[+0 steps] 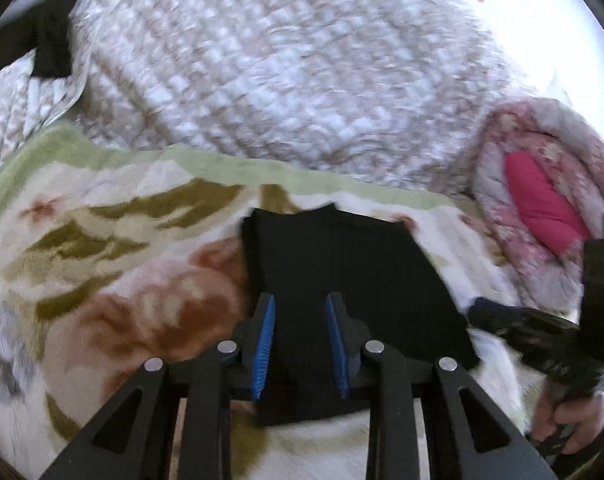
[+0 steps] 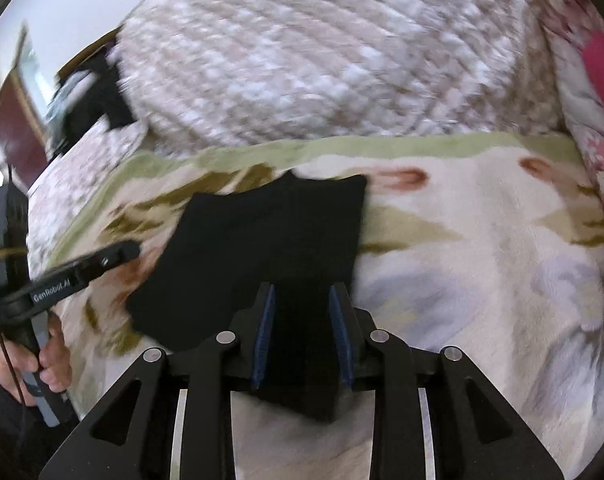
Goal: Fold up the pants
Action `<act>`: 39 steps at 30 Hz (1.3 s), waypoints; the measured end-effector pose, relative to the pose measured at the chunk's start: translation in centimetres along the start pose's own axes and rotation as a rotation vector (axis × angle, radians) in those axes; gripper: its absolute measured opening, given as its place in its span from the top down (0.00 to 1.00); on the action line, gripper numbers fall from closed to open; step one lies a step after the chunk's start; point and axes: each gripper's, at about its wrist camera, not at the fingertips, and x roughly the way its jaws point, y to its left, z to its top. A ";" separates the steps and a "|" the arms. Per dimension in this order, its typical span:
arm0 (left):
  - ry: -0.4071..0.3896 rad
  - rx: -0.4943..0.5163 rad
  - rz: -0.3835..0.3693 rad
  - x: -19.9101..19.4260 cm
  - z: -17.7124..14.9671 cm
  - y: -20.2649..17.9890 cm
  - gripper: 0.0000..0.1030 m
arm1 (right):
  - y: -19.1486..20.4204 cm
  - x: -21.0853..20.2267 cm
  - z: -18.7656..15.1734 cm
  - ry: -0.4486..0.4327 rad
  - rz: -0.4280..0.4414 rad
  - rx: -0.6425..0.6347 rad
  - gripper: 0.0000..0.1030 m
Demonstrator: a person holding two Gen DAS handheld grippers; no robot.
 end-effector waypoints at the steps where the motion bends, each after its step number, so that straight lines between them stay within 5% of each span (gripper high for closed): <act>1: 0.005 0.011 -0.009 -0.2 -0.5 -0.6 0.72 | 0.7 0.1 -0.5 0.007 -0.002 -0.028 0.72; 5: 0.079 0.055 0.014 1.4 -2.9 -1.8 0.72 | 1.7 2.7 -2.4 0.108 -0.034 -0.077 0.72; 17: 0.080 0.095 0.083 -1.4 -4.1 -4.3 0.72 | 2.2 -2.1 -3.5 0.057 -0.055 -0.052 0.72; 22: 0.099 0.101 0.094 -2.3 -5.8 -4.9 0.72 | 2.3 -3.6 -5.2 0.062 -0.054 -0.034 0.61; 39: 0.147 0.085 0.164 -0.4 -7.9 -3.1 0.71 | 3.0 -0.9 -7.1 0.119 -0.088 -0.067 0.61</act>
